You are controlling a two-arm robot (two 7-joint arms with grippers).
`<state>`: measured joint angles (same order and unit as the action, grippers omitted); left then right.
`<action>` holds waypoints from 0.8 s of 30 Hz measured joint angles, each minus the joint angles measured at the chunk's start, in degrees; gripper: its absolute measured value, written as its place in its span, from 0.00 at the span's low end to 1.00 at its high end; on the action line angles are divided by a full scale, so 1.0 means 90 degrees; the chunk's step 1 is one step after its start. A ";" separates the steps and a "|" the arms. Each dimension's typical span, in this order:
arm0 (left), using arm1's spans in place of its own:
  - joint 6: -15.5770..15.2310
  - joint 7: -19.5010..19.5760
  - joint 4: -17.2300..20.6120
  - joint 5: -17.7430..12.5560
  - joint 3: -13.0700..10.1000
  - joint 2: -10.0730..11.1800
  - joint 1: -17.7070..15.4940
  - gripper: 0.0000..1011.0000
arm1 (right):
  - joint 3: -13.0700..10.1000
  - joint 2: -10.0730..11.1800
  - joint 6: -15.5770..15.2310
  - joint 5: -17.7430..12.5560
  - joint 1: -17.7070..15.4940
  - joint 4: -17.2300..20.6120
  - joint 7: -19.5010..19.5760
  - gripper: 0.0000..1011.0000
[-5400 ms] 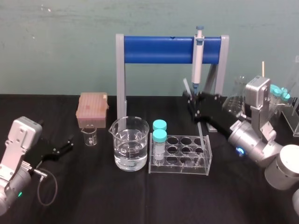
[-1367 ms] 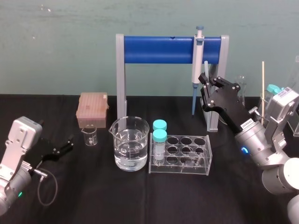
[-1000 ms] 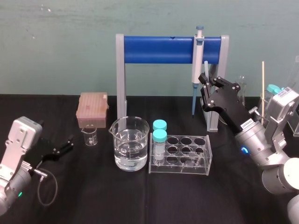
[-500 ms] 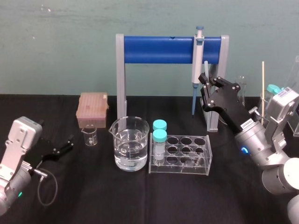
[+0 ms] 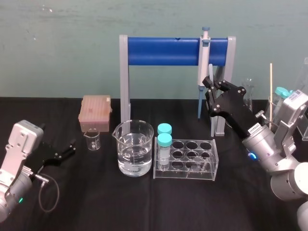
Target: Pick up the stirring rod with one hand, then place it down.
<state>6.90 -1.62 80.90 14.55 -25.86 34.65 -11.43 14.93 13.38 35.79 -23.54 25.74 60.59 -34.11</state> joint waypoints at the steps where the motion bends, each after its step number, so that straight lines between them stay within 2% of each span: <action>1: 0.0000 0.0000 0.0000 0.0000 0.0000 0.0000 0.0000 0.99 | -0.0010 0.0009 -0.0044 -0.0035 -0.0022 0.0034 -0.0071 0.07; 11: 0.0000 0.0000 0.0000 0.0000 0.0000 0.0000 0.0000 0.99 | 0.0005 0.0079 -0.0314 -0.0163 -0.0165 0.0166 -0.0448 0.07; 24: 0.0000 0.0000 0.0000 0.0000 0.0000 0.0000 0.0000 0.99 | 0.0088 0.0043 -0.0442 -0.0360 -0.0039 -0.0149 -0.0743 0.07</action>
<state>6.90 -1.62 80.90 14.55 -25.86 34.65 -11.43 15.73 13.77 31.81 -26.77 25.39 59.25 -40.80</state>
